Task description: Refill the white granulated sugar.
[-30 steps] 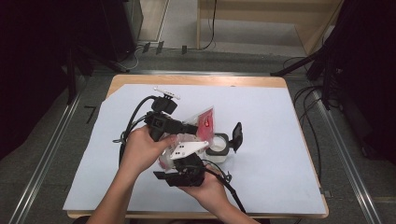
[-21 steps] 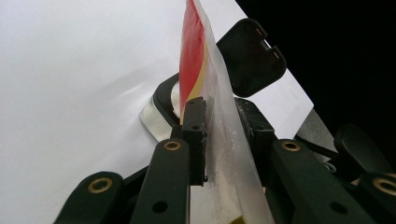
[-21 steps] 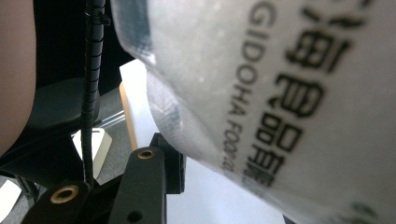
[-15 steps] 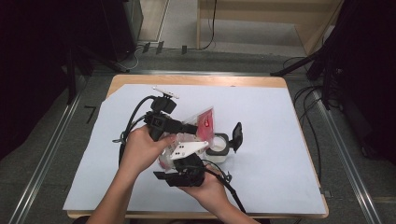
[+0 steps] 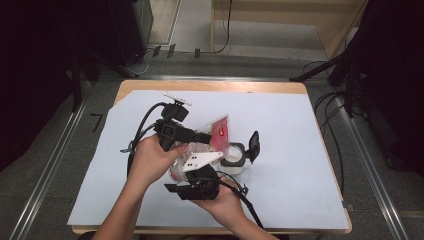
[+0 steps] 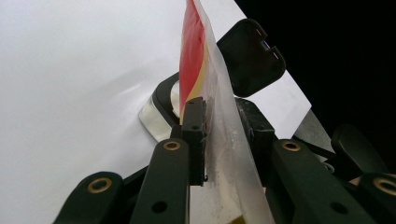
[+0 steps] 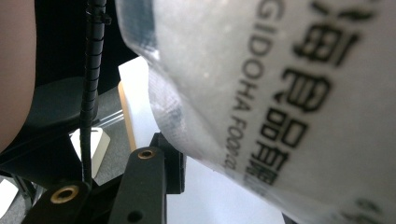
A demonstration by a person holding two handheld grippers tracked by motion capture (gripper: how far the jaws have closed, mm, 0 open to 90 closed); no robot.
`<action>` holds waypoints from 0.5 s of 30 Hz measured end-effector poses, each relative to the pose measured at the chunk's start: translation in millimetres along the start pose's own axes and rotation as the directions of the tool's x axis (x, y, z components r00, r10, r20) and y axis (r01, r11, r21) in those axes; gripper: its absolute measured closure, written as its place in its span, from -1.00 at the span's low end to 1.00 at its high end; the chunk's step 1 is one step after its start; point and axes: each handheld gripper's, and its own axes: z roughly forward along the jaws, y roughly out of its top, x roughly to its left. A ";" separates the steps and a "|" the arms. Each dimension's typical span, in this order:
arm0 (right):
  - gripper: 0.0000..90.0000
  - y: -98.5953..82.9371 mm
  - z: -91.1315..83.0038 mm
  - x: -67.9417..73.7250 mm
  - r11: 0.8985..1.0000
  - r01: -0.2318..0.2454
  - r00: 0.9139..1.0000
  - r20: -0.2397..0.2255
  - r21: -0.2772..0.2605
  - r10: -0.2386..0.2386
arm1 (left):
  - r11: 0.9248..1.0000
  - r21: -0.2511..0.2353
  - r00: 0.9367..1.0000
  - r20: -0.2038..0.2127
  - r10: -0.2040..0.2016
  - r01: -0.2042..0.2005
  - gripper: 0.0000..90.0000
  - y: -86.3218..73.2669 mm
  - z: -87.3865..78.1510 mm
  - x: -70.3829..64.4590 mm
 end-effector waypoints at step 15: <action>0.41 -0.3 0.1 -0.3 1.000 0.003 1.000 0.000 0.000 -0.003 | 1.000 0.000 1.000 -0.005 0.003 -0.003 0.68 -0.1 -0.2 -0.6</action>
